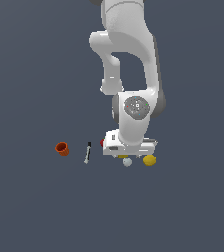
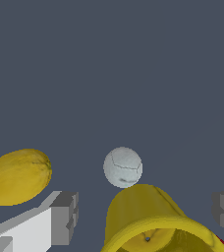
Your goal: Pick up a designated object from a clutter of objects.
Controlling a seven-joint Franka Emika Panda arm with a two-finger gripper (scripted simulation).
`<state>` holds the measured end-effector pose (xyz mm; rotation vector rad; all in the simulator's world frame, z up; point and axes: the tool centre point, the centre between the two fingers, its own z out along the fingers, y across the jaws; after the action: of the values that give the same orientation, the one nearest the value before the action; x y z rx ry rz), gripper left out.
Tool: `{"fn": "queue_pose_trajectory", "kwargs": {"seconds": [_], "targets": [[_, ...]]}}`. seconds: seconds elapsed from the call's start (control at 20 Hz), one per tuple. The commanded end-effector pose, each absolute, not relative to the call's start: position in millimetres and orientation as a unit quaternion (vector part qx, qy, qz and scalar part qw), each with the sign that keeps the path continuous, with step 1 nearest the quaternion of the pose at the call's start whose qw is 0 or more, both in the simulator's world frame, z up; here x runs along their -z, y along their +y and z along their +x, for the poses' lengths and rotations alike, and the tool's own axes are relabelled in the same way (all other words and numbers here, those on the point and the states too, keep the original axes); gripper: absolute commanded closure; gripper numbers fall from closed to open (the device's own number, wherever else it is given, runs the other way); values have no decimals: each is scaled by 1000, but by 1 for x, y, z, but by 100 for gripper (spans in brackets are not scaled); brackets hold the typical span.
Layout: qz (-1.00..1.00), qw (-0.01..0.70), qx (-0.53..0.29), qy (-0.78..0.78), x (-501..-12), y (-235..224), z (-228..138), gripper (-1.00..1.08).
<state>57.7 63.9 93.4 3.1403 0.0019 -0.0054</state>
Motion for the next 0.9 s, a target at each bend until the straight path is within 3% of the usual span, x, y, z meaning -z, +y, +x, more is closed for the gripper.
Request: {"fn": "queue_pose_trajectory", "kwargs": {"seconds": [0.0,0.85], "targets": [[1000,0,1,1,-82,68,59,-92],[1000,0,0,2,-40,72,58,-92]]}}
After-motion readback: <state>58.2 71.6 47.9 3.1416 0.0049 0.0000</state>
